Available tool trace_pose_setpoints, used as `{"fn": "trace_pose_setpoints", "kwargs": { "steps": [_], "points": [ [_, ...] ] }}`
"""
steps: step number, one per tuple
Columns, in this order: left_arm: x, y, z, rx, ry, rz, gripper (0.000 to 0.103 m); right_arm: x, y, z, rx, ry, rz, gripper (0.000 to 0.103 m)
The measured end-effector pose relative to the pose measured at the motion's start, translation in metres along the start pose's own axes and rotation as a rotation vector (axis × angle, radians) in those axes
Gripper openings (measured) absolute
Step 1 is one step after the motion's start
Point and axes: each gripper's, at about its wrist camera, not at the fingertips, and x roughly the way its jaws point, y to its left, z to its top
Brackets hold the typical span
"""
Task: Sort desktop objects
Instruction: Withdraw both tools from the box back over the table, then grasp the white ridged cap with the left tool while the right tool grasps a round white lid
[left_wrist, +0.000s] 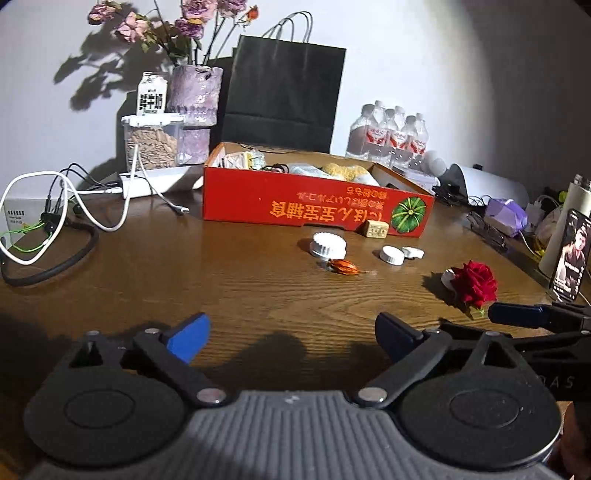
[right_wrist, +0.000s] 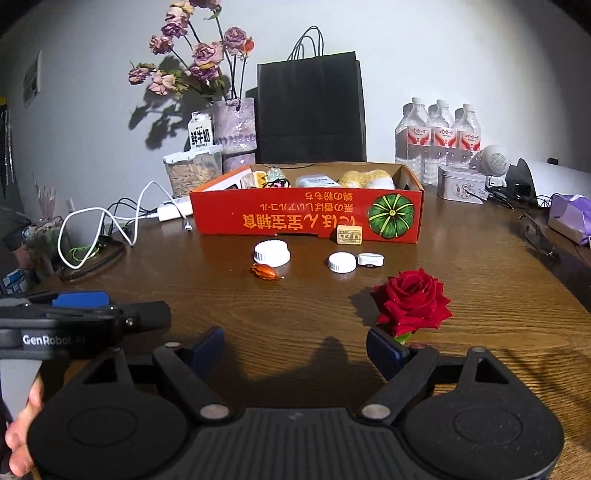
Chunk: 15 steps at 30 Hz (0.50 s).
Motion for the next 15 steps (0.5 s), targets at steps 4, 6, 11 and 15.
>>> {"fn": "trace_pose_setpoints", "kwargs": {
  "steps": [4, 6, 11, 15],
  "points": [
    [0.004, 0.001, 0.005, 0.007, 0.005, -0.012, 0.099, -0.001, -0.004, 0.006, 0.001, -0.023, -0.002, 0.083],
    [0.011, 0.002, 0.013, 0.003, 0.007, -0.028, 0.097, 0.001, -0.007, 0.015, -0.005, -0.031, -0.001, 0.079],
    [0.036, 0.000, 0.041, 0.032, -0.016, -0.049, 0.094, 0.009, -0.014, 0.034, -0.048, -0.059, -0.087, 0.071],
    [0.068, -0.003, 0.060, 0.065, 0.007, -0.076, 0.091, 0.023, -0.030, 0.047, -0.034, -0.040, -0.148, 0.070]
  ]
}}
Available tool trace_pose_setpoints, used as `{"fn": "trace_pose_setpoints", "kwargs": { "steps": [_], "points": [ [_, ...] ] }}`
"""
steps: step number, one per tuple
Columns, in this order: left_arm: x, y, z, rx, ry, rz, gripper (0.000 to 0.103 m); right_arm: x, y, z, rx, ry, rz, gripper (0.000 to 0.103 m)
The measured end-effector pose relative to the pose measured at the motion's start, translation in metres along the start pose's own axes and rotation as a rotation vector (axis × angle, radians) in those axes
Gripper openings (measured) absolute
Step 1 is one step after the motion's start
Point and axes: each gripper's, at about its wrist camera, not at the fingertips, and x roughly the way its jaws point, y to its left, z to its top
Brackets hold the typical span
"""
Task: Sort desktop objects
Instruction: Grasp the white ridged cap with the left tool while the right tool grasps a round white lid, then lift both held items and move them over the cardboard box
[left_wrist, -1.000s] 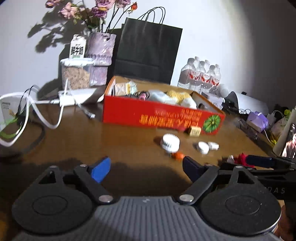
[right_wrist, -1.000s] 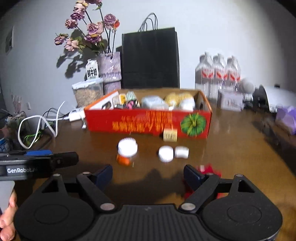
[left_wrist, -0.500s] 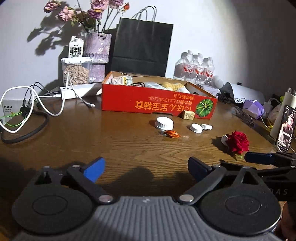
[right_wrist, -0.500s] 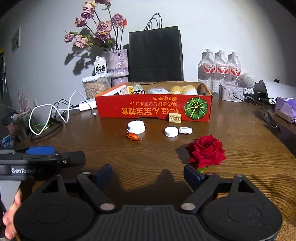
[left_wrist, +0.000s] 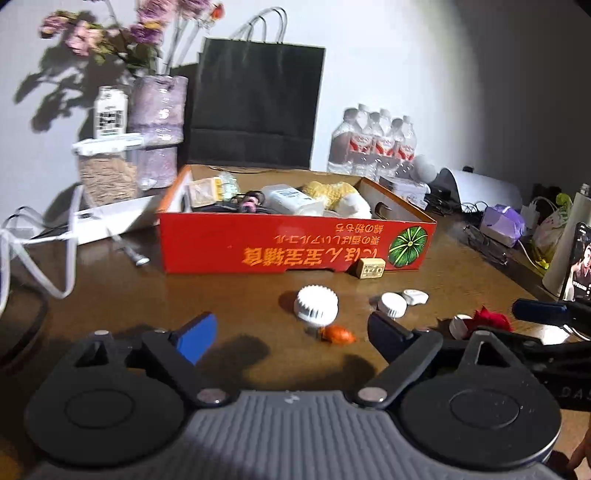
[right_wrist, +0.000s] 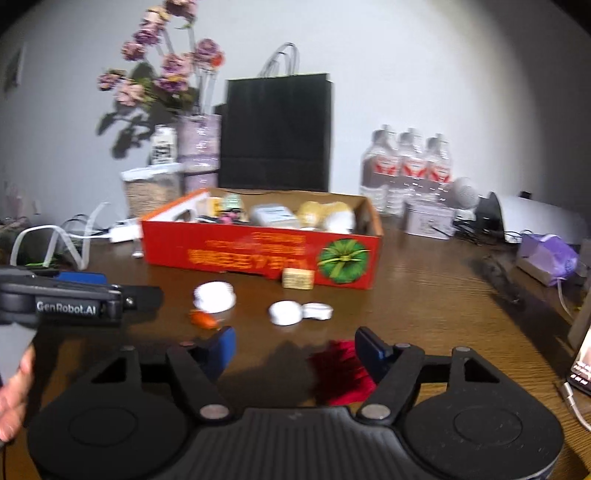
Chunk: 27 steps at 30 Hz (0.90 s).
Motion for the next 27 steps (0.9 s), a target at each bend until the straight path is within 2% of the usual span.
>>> {"fn": "trace_pose_setpoints", "kwargs": {
  "steps": [6, 10, 12, 13, 17, 22, 24, 27],
  "points": [
    [0.053, 0.003, 0.021, 0.002, 0.061, -0.046, 0.083, 0.038, -0.008, 0.030, 0.001, 0.036, 0.047, 0.070],
    [0.082, 0.008, 0.025, -0.032, 0.143, -0.106, 0.071, 0.067, -0.006, 0.039, -0.013, 0.086, 0.098, 0.062],
    [0.089, 0.007, 0.024, -0.011, 0.159, -0.123, 0.057, 0.080, -0.003, 0.042, -0.027, 0.121, 0.120, 0.053],
    [0.092, 0.007, 0.023, 0.000, 0.170, -0.124, 0.041, 0.086, -0.002, 0.042, -0.031, 0.131, 0.132, 0.050],
    [0.090, 0.012, 0.021, -0.005, 0.157, -0.115, 0.039, 0.107, 0.008, 0.041, -0.069, 0.177, 0.140, 0.047],
    [0.084, 0.029, 0.024, -0.047, 0.139, -0.032, 0.039, 0.122, 0.013, 0.035, -0.100, 0.205, 0.132, 0.041],
    [0.081, 0.035, 0.028, -0.064, 0.126, -0.012, 0.039, 0.125, 0.010, 0.033, -0.078, 0.215, 0.160, 0.033],
    [0.080, 0.038, 0.032, -0.066, 0.119, 0.006, 0.039, 0.124, 0.009, 0.032, -0.077, 0.207, 0.159, 0.027]
  ]
}}
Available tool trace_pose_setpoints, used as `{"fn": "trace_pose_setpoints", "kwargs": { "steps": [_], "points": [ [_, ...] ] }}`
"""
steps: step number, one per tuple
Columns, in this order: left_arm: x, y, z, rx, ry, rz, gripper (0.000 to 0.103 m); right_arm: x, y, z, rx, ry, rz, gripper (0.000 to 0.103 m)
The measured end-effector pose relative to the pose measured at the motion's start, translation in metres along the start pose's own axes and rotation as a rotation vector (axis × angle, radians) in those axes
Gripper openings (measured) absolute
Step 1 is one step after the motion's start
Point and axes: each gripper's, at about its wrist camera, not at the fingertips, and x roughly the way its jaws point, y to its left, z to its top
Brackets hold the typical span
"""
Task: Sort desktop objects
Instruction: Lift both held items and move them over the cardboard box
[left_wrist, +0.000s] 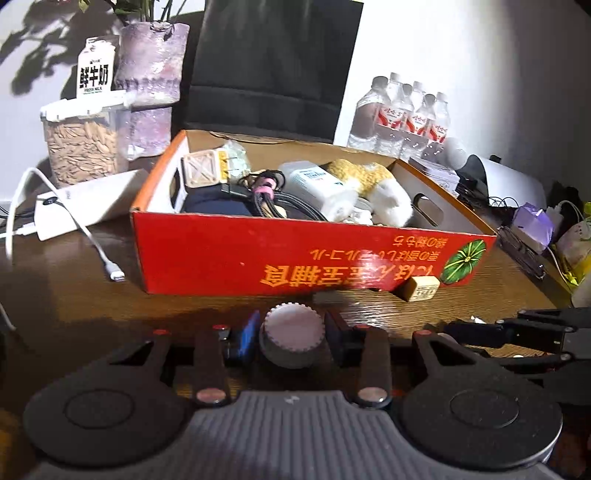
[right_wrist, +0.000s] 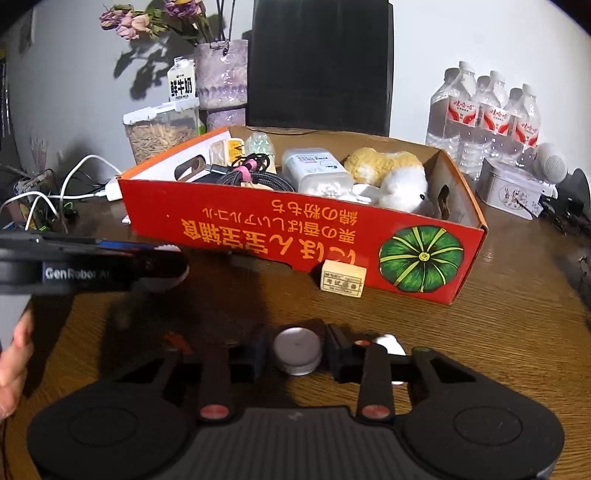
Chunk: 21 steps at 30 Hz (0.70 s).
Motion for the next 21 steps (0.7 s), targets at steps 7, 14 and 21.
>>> {"fn": "trace_pose_setpoints", "kwargs": {
  "steps": [7, 14, 21],
  "points": [
    [-0.015, -0.010, -0.006, 0.015, -0.009, -0.010, 0.039, -0.032, 0.004, -0.002, 0.041, -0.068, -0.008, 0.027],
    [-0.075, -0.036, -0.027, 0.026, -0.079, -0.026, 0.039, -0.090, 0.014, -0.014, 0.062, -0.139, -0.029, 0.027],
    [-0.132, -0.056, -0.046, 0.043, -0.119, -0.051, 0.039, -0.144, 0.030, -0.027, 0.045, -0.206, -0.009, 0.027]
  ]
}}
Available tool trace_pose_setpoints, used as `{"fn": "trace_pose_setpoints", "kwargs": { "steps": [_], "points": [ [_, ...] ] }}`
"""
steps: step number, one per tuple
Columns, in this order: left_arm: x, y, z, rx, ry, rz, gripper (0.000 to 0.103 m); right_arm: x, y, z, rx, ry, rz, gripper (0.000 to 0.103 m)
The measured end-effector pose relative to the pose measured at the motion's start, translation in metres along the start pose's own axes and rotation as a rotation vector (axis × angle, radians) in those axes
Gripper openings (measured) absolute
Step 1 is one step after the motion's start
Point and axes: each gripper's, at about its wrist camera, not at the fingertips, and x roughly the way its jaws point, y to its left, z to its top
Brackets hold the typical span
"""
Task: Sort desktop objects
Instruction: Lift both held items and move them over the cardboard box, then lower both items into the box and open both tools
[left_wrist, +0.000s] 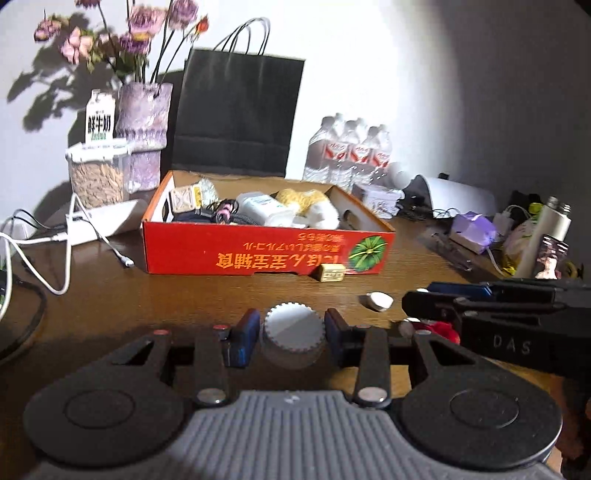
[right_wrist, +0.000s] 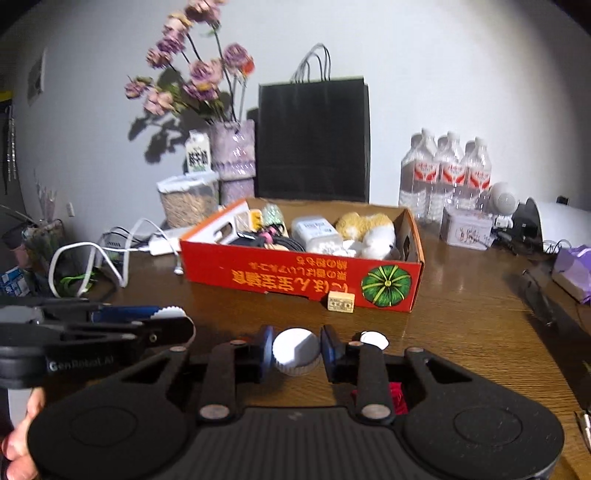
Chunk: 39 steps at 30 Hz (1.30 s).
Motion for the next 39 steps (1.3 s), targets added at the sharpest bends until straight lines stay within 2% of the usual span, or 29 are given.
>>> {"fn": "trace_pose_setpoints", "kwargs": {
  "steps": [11, 18, 23, 29, 33, 36, 38, 39],
  "points": [
    [-0.054, -0.028, -0.016, 0.043, -0.059, 0.005, 0.039, -0.049, 0.004, -0.017, 0.004, -0.041, -0.012, 0.027],
    [-0.055, -0.029, -0.013, 0.050, -0.073, 0.011, 0.039, -0.053, -0.001, -0.014, 0.015, -0.058, -0.021, 0.027],
    [-0.044, -0.024, 0.001, 0.050, -0.091, 0.017, 0.039, -0.036, -0.007, 0.000, 0.013, -0.074, -0.037, 0.027],
    [-0.001, -0.019, 0.038, 0.066, -0.111, 0.006, 0.039, 0.008, -0.028, 0.041, 0.034, -0.082, -0.057, 0.027],
    [0.055, -0.015, 0.081, 0.064, -0.063, -0.026, 0.039, 0.056, -0.053, 0.084, 0.064, -0.058, -0.070, 0.027],
    [0.111, -0.009, 0.113, 0.029, 0.027, -0.053, 0.039, 0.106, -0.081, 0.117, 0.142, 0.022, -0.067, 0.027],
    [0.156, -0.004, 0.130, 0.007, 0.127, -0.061, 0.039, 0.147, -0.099, 0.133, 0.195, 0.117, -0.052, 0.027],
    [0.177, -0.002, 0.136, -0.007, 0.163, -0.042, 0.039, 0.166, -0.103, 0.138, 0.205, 0.159, -0.055, 0.027]
  ]
}}
